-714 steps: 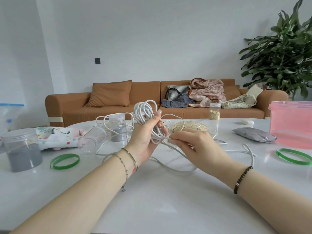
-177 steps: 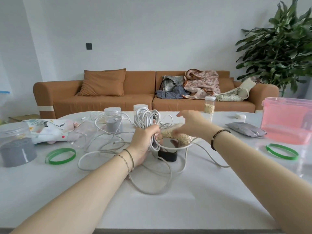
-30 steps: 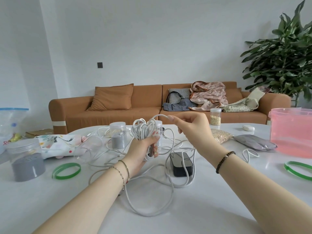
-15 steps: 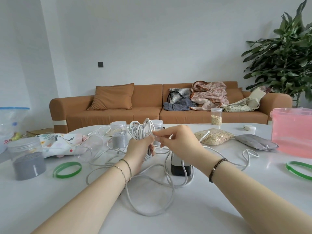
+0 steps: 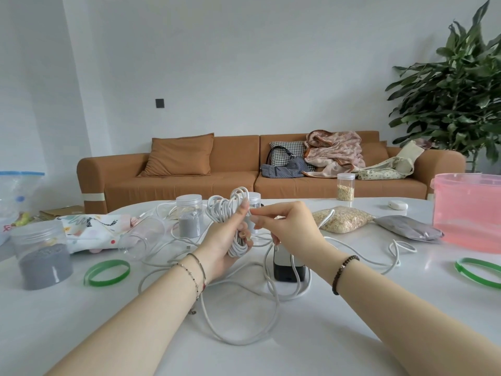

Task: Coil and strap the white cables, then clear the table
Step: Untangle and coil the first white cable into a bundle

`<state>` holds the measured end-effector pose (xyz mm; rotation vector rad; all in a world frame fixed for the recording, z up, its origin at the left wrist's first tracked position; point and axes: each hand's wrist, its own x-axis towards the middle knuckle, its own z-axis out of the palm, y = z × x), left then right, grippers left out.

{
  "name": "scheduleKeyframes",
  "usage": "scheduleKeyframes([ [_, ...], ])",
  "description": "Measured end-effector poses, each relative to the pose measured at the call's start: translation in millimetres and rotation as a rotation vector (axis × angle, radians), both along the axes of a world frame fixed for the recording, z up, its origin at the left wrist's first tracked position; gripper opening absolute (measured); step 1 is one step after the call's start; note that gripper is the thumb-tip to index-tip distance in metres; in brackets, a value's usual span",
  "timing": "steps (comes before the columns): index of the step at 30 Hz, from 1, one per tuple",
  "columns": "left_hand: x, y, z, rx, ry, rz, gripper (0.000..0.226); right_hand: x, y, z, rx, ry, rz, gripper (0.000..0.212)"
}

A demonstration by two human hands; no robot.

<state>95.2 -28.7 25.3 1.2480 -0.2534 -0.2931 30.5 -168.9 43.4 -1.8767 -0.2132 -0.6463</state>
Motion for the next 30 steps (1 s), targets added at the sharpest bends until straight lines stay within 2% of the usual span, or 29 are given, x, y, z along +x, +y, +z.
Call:
scheduleKeyframes([
  [2, 0, 0, 0, -0.002, 0.014, -0.024, 0.062, 1, -1, 0, -0.010, -0.014, 0.011, 0.011],
  [6, -6, -4, -1, 0.030, -0.039, -0.075, 0.066, 4, 2, -4, -0.188, -0.016, -0.004, 0.009],
  [10, -2, -3, -3, -0.036, -0.039, -0.046, 0.046, 6, 7, -7, -0.275, -0.034, -0.011, 0.012],
  [14, -1, -3, -2, -0.105, -0.048, -0.045, 0.038, 1, 6, -5, -0.294, -0.001, 0.018, 0.014],
  [19, -6, 0, 3, -0.203, 0.014, -0.099, 0.061, -2, 9, -5, -0.332, 0.002, 0.065, 0.021],
  [23, -9, 0, 5, -0.203, -0.012, -0.093, 0.058, 0, 9, -7, -0.336, -0.039, 0.023, 0.015],
  [27, -7, 2, 6, -0.182, -0.096, -0.068, 0.084, -1, 7, -7, -0.326, -0.032, 0.006, 0.014],
  [30, -2, 1, 5, -0.158, -0.146, -0.079, 0.060, -2, 7, -6, -0.336, -0.025, 0.001, 0.014],
])
